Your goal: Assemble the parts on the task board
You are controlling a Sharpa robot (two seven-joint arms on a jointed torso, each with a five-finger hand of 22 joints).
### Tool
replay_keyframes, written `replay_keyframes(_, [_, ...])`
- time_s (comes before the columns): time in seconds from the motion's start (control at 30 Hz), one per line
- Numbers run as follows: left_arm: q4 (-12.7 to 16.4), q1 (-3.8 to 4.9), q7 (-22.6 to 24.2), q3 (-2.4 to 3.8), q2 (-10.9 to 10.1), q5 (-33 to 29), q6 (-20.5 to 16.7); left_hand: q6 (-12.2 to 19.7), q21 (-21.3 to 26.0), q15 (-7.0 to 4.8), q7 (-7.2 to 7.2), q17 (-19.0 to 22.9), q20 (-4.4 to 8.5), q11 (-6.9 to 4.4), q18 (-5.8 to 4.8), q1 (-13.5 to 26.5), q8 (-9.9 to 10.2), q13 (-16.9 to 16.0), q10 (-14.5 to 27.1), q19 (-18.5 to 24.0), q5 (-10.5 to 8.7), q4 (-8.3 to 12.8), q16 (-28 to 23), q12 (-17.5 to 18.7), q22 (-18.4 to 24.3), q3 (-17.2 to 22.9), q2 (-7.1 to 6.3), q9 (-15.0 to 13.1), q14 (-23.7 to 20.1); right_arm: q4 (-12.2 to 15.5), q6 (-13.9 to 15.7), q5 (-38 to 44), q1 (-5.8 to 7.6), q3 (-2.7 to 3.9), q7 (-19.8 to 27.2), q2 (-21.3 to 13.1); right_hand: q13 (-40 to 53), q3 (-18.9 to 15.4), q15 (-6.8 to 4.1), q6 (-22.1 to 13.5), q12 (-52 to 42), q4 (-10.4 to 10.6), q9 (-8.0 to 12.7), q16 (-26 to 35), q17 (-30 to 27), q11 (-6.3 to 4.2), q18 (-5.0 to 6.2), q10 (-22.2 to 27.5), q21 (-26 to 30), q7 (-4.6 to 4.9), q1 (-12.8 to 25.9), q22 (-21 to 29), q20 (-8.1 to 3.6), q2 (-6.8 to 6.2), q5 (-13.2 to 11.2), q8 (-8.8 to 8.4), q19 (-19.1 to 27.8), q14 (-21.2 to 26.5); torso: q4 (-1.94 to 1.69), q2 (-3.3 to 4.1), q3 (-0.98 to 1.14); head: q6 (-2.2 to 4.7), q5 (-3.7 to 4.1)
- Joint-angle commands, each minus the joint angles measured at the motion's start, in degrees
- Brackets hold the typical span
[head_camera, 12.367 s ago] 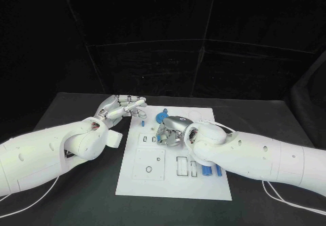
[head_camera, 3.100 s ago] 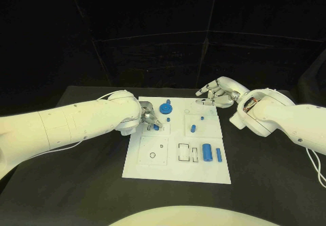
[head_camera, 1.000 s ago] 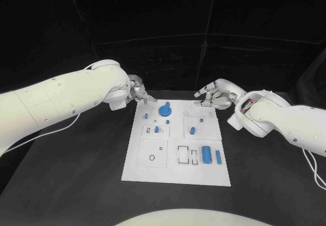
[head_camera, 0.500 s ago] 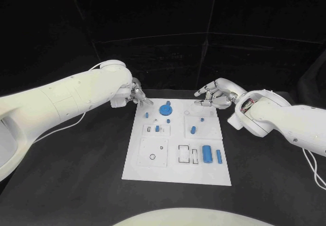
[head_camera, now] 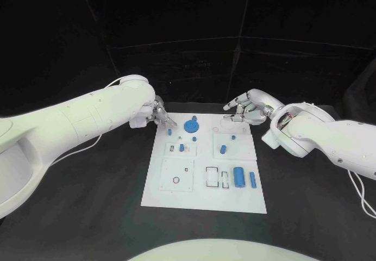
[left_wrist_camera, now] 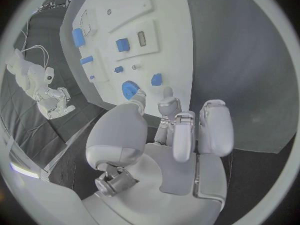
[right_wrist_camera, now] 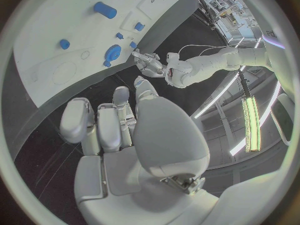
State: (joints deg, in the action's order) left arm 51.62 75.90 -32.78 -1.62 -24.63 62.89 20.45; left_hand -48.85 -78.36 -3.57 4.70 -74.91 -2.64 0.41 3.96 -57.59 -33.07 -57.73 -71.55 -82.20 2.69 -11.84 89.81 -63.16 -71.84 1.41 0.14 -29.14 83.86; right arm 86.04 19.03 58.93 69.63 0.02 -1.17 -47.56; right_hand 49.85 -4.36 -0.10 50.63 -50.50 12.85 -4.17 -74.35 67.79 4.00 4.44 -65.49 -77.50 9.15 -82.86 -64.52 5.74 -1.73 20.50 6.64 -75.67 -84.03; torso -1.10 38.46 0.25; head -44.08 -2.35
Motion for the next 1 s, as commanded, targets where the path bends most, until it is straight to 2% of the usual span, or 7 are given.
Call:
replay_keyframes(0.03, [-0.3,-0.13,0.9,0.04,0.2,0.7,1.3,-0.3,0.0,0.30,-0.05,-15.1,-0.30,0.02,-0.04,0.0,0.3,0.0,0.2,0.0,0.05,0.0,0.2,0.2,-0.1,-0.3,0.41,0.1,6.1,0.1,0.0,-0.1,0.10,0.04,0.7,0.1,-0.1,-0.2,-0.43,-0.5,0.2,-0.1,0.1,0.4,-0.1,-0.04,0.89,0.3,0.4,0.01,0.4,0.1,-0.02,0.30,-0.2,0.28,0.5,-1.1,-0.02,-0.04,0.02,0.01,-0.02])
replay_keyframes(0.27, [-0.3,-0.48,1.2,0.04,0.4,0.7,1.7,-0.6,-0.1,0.26,-0.12,-15.1,-0.27,-0.05,-0.07,-0.9,0.3,0.0,0.1,-0.1,0.05,0.3,0.2,0.1,-0.2,-0.6,0.71,0.3,6.1,0.0,-0.1,-0.1,0.10,0.04,0.7,0.1,-0.1,-0.2,-0.43,-0.5,0.2,-0.1,0.1,0.4,-0.1,-0.04,0.91,0.3,0.4,0.01,0.3,0.1,-0.02,0.31,-0.1,0.28,0.5,-1.1,-0.04,-0.04,0.01,-0.01,0.08])
replay_keyframes(0.8, [-0.8,-0.57,2.3,0.03,0.6,-0.2,2.6,-1.0,-0.1,0.19,-0.20,-15.1,-0.21,-0.12,-0.10,-3.3,0.4,-0.1,0.1,-0.1,0.05,1.5,0.2,0.0,-0.4,-1.2,1.61,0.7,6.1,-0.1,-0.2,-0.1,0.10,0.04,0.7,0.3,-0.1,-0.2,-0.43,-0.5,0.2,-0.1,0.1,0.4,-0.1,-0.04,0.92,0.3,0.5,0.02,0.3,0.2,-0.02,0.33,-0.1,0.29,0.5,-1.1,-0.05,-0.02,-0.02,0.07,-0.05])
replay_keyframes(1.0, [-1.0,-0.62,2.4,0.01,0.9,-0.2,2.8,-1.1,-0.2,0.19,-0.20,-15.1,-0.20,-0.13,-0.12,-4.1,0.4,-0.1,0.1,-0.1,0.05,1.9,0.2,-0.1,-0.5,-1.3,1.93,0.9,6.1,-0.1,-0.2,-0.1,0.10,0.04,0.7,0.4,-0.1,-0.2,-0.43,-0.5,0.2,-0.1,0.1,0.5,-0.2,-0.04,0.92,0.3,0.5,0.01,0.2,0.2,-0.03,0.36,-0.1,0.32,0.6,-1.1,-0.01,0.00,0.01,-0.17,0.01])
